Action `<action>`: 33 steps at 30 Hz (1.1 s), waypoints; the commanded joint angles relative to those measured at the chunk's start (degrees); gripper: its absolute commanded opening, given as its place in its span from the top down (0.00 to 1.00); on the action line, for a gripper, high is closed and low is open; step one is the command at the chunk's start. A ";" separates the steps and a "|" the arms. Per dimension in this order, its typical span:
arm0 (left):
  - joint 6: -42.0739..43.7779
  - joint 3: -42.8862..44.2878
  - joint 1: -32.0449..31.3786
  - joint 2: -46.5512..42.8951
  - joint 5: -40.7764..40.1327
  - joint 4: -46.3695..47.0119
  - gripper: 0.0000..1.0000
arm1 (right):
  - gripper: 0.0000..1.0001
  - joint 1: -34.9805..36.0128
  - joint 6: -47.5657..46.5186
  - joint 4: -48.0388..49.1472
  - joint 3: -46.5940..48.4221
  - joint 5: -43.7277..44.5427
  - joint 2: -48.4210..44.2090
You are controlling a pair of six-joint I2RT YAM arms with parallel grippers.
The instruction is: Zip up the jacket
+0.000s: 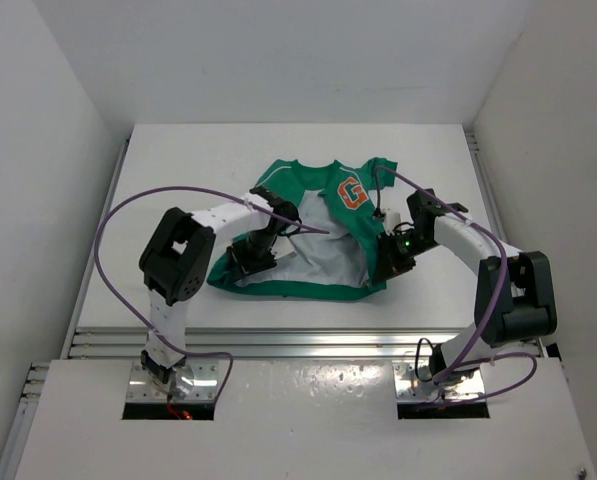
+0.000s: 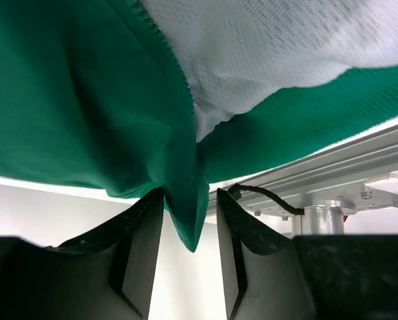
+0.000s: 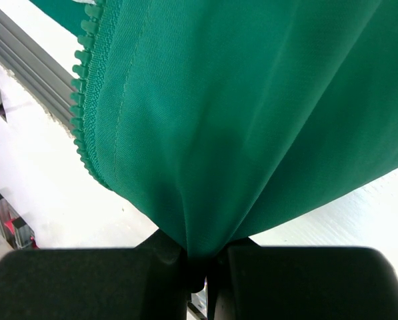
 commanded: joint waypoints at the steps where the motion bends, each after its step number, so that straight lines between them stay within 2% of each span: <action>1: 0.23 -0.14 -0.35 0.85 -0.72 -0.99 0.57 | 1.00 -0.37 -0.83 0.82 -0.06 -1.14 -0.88; 6: 0.23 -0.14 0.17 1.39 -0.72 -0.99 0.57 | 1.00 -0.46 -1.09 0.82 -0.23 -1.23 -0.79; 14: 0.23 0.39 1.31 2.53 -1.24 -0.99 0.64 | 1.00 -1.25 -1.27 0.74 -0.15 -1.67 -0.44; 26: 0.76 -0.14 2.90 3.58 -2.30 -0.47 0.65 | 1.00 -1.86 -1.88 0.30 0.47 -1.93 0.26; 30: 0.76 -0.14 3.42 3.58 -2.30 0.06 0.79 | 1.00 -1.86 -1.88 0.39 0.64 -2.11 0.18; 31: 0.76 -0.14 3.42 3.58 -2.82 0.58 0.89 | 1.00 -1.86 -1.71 0.47 0.56 -2.11 0.35; 33: 0.76 -0.14 3.95 3.58 -2.83 0.59 0.98 | 1.00 -1.86 -1.71 0.56 0.47 -2.28 0.61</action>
